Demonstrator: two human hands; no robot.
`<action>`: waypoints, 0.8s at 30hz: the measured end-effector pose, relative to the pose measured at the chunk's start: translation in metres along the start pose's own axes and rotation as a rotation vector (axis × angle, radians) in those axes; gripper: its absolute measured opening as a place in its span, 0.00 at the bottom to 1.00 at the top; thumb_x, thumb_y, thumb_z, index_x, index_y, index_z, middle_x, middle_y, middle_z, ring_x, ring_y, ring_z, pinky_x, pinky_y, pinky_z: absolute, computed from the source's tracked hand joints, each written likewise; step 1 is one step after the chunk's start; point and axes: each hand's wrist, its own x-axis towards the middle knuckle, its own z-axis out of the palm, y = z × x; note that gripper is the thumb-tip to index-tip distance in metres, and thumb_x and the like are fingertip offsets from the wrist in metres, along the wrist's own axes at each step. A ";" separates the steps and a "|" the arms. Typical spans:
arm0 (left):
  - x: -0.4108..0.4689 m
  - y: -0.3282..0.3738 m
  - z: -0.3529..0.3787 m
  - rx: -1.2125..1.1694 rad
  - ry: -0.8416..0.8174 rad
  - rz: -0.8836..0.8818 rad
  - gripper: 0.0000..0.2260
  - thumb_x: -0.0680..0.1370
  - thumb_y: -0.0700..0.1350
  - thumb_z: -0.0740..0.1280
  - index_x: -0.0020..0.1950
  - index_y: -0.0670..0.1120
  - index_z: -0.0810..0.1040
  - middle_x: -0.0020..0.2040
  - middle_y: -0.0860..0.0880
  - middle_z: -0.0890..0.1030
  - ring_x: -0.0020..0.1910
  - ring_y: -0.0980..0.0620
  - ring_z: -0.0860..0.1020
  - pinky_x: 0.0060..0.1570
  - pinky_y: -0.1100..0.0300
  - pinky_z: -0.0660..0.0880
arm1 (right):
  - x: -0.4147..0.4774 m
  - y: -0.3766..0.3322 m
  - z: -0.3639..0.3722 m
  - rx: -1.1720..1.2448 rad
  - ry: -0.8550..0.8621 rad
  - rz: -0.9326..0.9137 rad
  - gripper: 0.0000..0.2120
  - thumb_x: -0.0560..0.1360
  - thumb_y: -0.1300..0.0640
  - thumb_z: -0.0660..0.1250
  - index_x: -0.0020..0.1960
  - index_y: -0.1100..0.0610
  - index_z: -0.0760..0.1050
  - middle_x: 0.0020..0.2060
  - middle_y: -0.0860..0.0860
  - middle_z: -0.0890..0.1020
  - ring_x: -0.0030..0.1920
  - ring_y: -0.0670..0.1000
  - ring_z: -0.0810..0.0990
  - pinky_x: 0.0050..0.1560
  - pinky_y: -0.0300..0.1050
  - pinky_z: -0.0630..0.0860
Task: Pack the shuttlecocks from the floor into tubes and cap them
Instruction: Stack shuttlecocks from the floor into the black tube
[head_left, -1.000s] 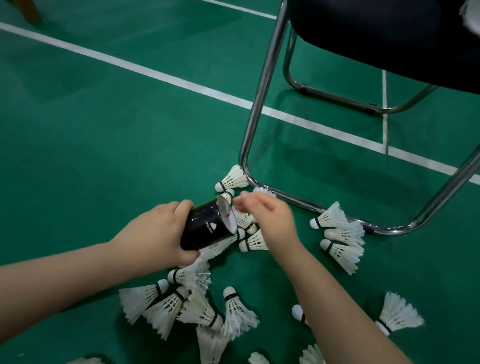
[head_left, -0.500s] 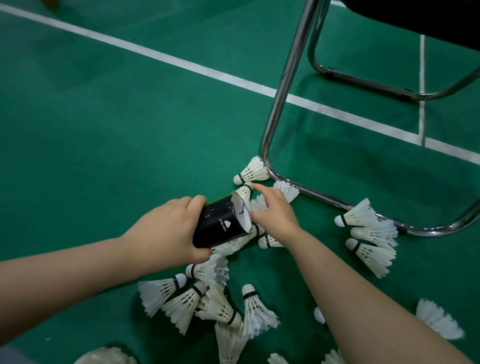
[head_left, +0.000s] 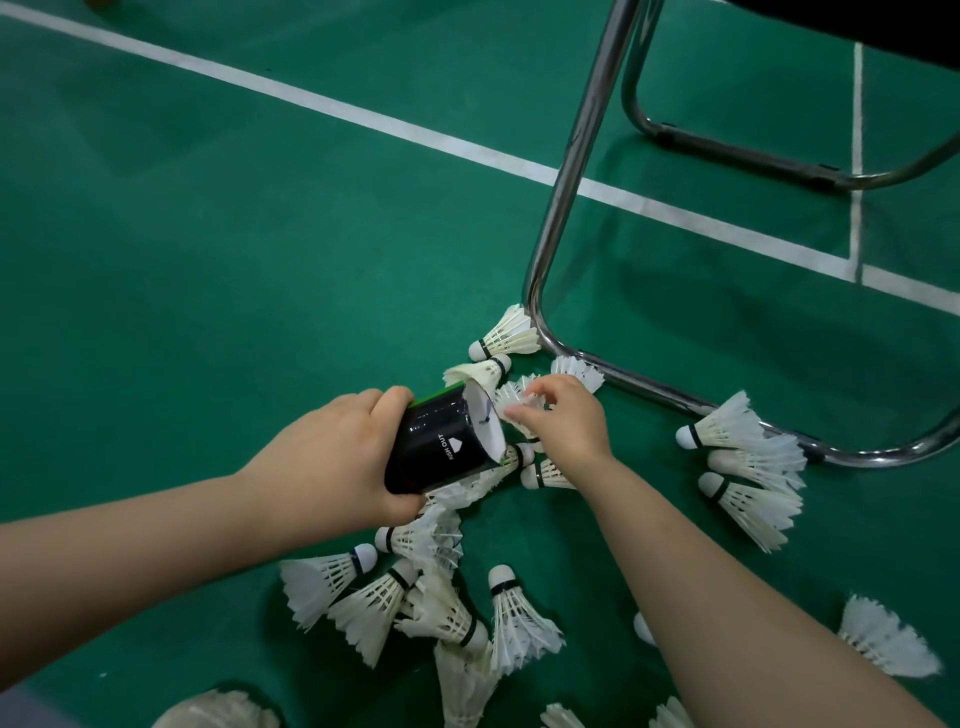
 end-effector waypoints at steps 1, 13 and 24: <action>0.000 0.000 0.000 -0.001 -0.002 -0.002 0.25 0.66 0.61 0.68 0.56 0.52 0.65 0.46 0.54 0.72 0.43 0.55 0.71 0.41 0.62 0.71 | -0.002 -0.002 -0.003 0.068 0.023 0.022 0.07 0.70 0.54 0.72 0.43 0.55 0.76 0.50 0.47 0.76 0.48 0.46 0.74 0.46 0.39 0.67; 0.001 0.018 -0.006 -0.020 -0.006 -0.042 0.25 0.66 0.58 0.69 0.56 0.50 0.66 0.45 0.53 0.73 0.41 0.54 0.72 0.37 0.61 0.71 | -0.063 -0.055 -0.056 1.223 -0.025 0.027 0.08 0.65 0.57 0.68 0.39 0.57 0.70 0.37 0.50 0.80 0.40 0.47 0.79 0.50 0.43 0.78; -0.007 0.029 -0.010 -0.062 0.000 -0.049 0.25 0.66 0.59 0.69 0.56 0.50 0.65 0.45 0.53 0.73 0.41 0.54 0.74 0.40 0.59 0.74 | -0.100 -0.047 -0.051 0.903 -0.038 -0.082 0.12 0.69 0.41 0.60 0.38 0.46 0.79 0.57 0.41 0.77 0.63 0.43 0.72 0.66 0.50 0.67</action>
